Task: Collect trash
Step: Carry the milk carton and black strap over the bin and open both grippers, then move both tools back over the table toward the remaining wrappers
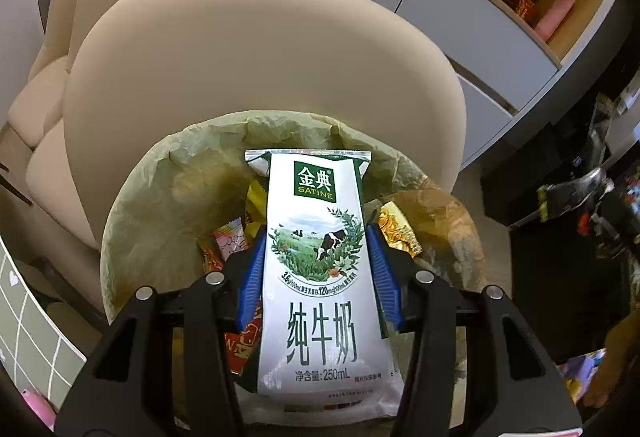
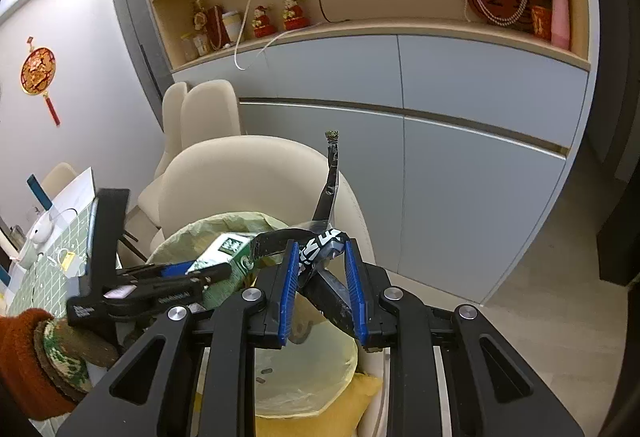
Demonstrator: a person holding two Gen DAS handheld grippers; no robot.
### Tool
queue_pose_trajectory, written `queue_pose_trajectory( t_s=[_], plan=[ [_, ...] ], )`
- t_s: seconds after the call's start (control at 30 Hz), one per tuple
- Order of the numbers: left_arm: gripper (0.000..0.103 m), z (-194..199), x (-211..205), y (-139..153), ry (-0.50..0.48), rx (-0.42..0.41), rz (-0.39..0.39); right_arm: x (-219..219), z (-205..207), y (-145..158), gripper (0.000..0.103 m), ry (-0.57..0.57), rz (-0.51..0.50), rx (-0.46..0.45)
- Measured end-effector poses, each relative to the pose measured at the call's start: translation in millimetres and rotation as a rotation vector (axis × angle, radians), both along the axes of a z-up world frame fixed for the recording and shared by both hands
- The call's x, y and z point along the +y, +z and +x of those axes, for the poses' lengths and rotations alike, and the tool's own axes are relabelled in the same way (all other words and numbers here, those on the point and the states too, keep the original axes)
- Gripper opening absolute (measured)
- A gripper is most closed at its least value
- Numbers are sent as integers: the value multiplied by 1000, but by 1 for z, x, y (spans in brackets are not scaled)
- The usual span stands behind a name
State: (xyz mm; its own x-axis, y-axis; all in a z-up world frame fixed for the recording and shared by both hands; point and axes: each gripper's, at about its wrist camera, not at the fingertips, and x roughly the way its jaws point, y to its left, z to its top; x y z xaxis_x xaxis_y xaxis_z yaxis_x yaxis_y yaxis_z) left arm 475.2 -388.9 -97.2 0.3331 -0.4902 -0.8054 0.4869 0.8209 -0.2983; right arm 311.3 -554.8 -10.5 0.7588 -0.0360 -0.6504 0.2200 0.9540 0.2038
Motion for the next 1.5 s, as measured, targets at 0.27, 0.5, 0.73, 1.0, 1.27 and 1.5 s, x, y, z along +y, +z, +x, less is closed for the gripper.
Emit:
queue_pose_trajectory(
  t_s=[0.27, 0.5, 0.73, 1.0, 1.27, 1.5],
  plan=[
    [53, -9, 38, 35, 52, -14, -113, 6, 4, -4, 23, 18, 17, 12],
    [53, -34, 97, 69, 132, -69, -115, 32, 16, -6, 23, 94, 29, 16],
    [53, -72, 154, 83, 196, -137, -58, 76, 40, -16, 23, 223, 41, 45],
    [53, -107, 229, 90, 318, -198, 27, 112, 72, -28, 23, 295, 38, 73],
    [53, -147, 316, 86, 507, -172, 42, 135, 89, -42, 35, 312, 32, 106],
    [53, -175, 379, 72, 638, -137, 50, 151, 77, -45, 41, 291, 6, 108]
  ],
)
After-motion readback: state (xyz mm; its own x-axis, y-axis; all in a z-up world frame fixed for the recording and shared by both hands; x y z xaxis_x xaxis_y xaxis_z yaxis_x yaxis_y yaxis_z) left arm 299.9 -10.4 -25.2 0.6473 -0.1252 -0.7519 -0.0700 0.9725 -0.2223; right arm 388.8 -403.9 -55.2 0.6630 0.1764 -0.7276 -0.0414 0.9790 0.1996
